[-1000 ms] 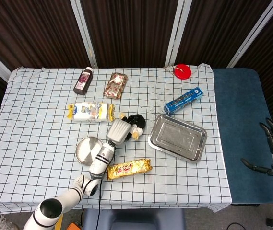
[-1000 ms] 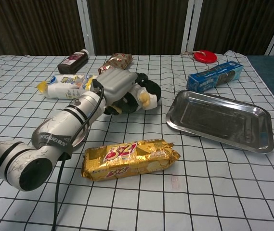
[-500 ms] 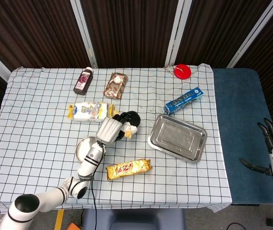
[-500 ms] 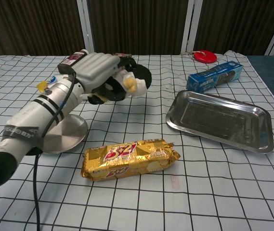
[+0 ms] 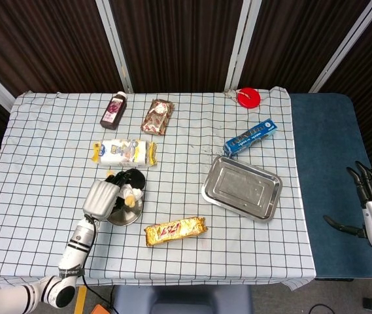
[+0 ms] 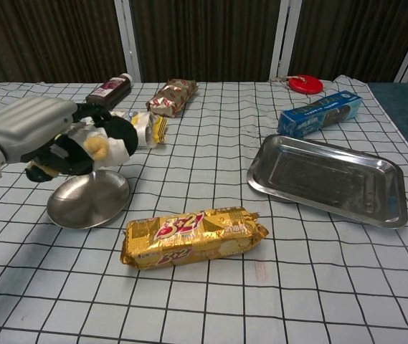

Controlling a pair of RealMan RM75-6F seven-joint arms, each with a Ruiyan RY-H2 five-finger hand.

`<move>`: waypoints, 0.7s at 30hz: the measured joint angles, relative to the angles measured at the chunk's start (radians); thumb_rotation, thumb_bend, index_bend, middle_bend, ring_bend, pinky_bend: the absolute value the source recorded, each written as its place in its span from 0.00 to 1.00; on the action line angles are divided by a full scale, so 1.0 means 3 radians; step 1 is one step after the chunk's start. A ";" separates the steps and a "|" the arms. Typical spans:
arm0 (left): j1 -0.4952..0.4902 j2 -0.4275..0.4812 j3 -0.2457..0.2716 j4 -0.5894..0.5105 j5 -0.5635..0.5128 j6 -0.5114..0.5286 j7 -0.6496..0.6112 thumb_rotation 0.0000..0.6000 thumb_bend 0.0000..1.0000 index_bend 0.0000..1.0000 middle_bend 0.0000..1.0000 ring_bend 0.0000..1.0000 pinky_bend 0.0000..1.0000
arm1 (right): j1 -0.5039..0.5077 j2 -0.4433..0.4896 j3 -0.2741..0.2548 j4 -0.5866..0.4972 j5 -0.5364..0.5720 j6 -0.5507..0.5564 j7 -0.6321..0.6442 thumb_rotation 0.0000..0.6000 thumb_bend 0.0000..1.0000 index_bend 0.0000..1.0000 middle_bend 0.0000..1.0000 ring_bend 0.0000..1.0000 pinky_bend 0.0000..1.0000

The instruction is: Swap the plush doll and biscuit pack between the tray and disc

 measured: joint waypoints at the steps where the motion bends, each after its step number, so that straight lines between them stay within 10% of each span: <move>1: 0.0044 0.0001 0.0021 -0.0026 -0.0004 0.0039 0.0037 1.00 0.45 0.68 0.79 0.76 0.91 | 0.0002 -0.0001 -0.0001 -0.0001 0.0001 -0.0004 -0.0003 1.00 0.06 0.00 0.00 0.00 0.00; 16: 0.0321 -0.0310 0.0066 0.0013 0.0007 0.0190 0.0196 1.00 0.45 0.60 0.70 0.69 0.90 | 0.0024 -0.0004 -0.0002 -0.0013 0.0035 -0.0061 -0.0027 1.00 0.06 0.00 0.00 0.00 0.00; 21: 0.0346 -0.0302 0.0080 -0.0015 0.0048 0.0158 0.0224 1.00 0.45 0.45 0.57 0.59 0.74 | 0.0022 0.0000 0.0002 -0.0015 0.0045 -0.0058 -0.0013 1.00 0.06 0.00 0.00 0.00 0.00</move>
